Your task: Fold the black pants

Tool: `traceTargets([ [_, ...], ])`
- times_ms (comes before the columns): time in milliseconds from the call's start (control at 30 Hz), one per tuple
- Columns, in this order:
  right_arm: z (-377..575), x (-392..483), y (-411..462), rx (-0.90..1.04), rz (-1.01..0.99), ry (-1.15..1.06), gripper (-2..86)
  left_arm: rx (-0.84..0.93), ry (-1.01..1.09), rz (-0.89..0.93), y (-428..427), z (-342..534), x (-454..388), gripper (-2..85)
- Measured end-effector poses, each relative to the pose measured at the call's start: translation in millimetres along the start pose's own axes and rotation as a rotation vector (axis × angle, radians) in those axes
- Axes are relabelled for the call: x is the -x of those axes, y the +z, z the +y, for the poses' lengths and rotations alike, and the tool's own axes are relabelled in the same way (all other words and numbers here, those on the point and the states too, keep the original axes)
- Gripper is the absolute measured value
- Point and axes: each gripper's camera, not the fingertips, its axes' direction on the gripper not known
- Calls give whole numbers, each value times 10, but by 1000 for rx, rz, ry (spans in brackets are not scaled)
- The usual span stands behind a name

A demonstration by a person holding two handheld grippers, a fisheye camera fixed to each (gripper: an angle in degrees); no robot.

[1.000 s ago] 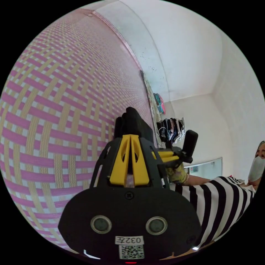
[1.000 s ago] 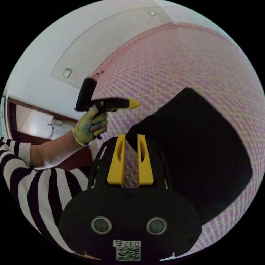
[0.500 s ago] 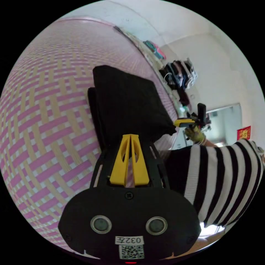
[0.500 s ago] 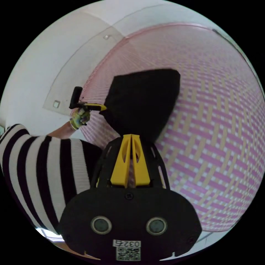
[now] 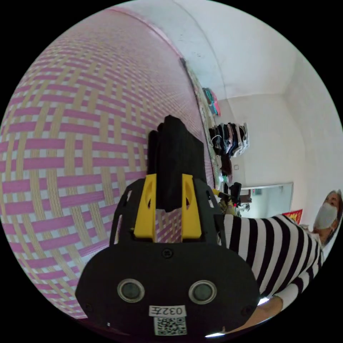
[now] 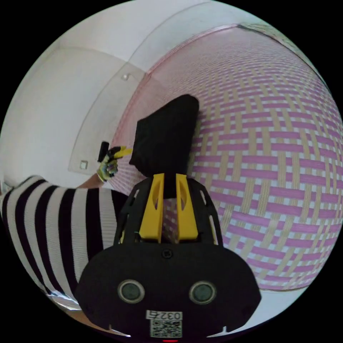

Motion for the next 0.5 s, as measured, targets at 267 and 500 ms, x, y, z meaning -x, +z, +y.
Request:
traceTargets([
  [267, -653, -773, -214, 36, -259, 236, 149, 85, -136, 99, 106, -406, 703, 141],
  [500, -881, -709, -1, 177, -358, 209, 146, 147, -162, 198, 119, -724, 1194, 171],
])
